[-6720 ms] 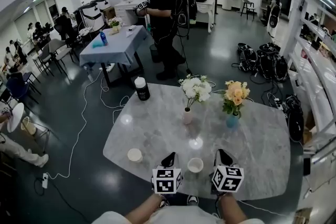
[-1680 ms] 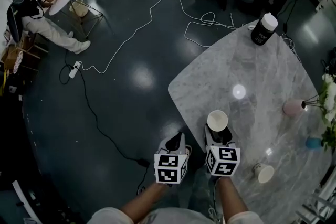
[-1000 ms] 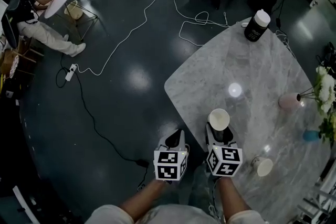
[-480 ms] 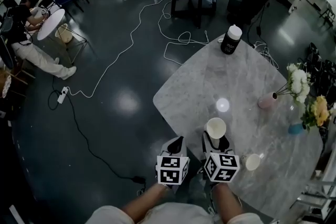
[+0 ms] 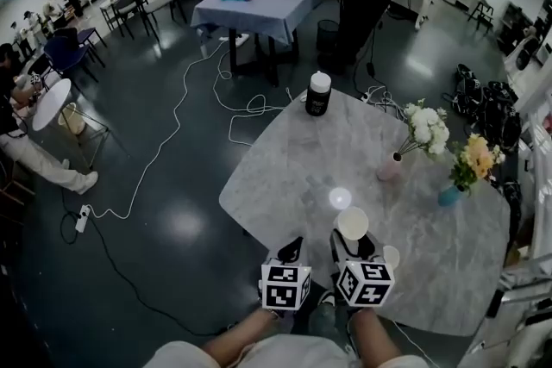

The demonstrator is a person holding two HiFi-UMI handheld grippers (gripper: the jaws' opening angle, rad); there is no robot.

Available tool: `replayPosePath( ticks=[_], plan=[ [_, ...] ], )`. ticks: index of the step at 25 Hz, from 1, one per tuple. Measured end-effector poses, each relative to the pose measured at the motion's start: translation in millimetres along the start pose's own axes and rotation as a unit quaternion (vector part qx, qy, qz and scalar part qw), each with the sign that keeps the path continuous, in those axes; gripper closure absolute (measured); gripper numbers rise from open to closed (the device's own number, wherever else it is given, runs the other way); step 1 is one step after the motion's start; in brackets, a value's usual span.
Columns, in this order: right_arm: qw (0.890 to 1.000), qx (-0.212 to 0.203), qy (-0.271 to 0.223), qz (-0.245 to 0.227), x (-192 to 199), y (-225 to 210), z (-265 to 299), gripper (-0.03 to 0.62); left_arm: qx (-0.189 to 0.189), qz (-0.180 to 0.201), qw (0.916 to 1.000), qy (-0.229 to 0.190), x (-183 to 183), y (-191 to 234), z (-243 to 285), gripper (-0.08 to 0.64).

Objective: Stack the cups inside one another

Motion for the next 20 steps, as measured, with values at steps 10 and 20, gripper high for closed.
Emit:
replayPosePath(
  ticks=[10, 20],
  plan=[
    [0.994, 0.097, -0.033, 0.045, -3.2, -50.6, -71.2, 0.37, 0.092, 0.049, 0.9946, 0.008, -4.6, -63.6, 12.4, 0.565],
    [0.982, 0.167, -0.049, 0.077, 0.6, -78.7, -113.6, 0.37, 0.143, 0.079, 0.9859, 0.037, 1.4, -92.9, 22.4, 0.565]
  ],
)
Point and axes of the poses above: the fingertips, and each gripper's own axes: z forward along the fingers, y to its left, x out of its underside, the point moved 9 cm from there along -z, backward along the fingers, and after that the axes turned 6 degrees about -y, right-handed, at the moved point
